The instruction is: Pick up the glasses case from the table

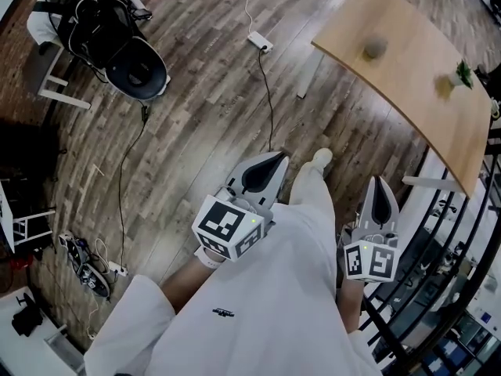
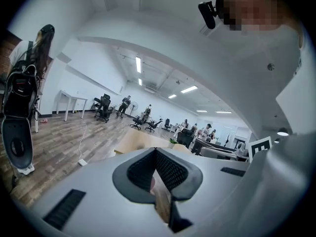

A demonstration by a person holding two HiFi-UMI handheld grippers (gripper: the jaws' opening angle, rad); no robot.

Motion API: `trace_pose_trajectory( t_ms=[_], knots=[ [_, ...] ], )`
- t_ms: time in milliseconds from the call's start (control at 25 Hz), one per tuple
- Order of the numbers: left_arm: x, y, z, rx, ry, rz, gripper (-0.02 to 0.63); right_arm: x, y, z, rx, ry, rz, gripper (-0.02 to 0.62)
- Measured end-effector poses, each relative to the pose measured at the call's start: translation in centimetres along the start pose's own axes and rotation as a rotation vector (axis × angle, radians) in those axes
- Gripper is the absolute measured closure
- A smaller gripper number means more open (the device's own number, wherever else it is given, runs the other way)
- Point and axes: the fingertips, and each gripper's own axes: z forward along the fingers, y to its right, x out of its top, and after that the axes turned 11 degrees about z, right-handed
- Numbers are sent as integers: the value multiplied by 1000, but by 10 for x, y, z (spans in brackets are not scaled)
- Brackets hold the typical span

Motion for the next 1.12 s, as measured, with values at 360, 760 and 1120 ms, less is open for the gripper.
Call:
trace_pose_trajectory(
  t_ms=[360,760,1120],
  knots=[
    [18,-9,67,-21,-29,43,600,9,44,50,1,3,35,584],
    [45,-26,177,-7,-60,67,600,25,119,134,16,-29,66,584],
    [92,-38,288,74,-69,70,600,84,196,242,108,-40,56,584]
  ],
)
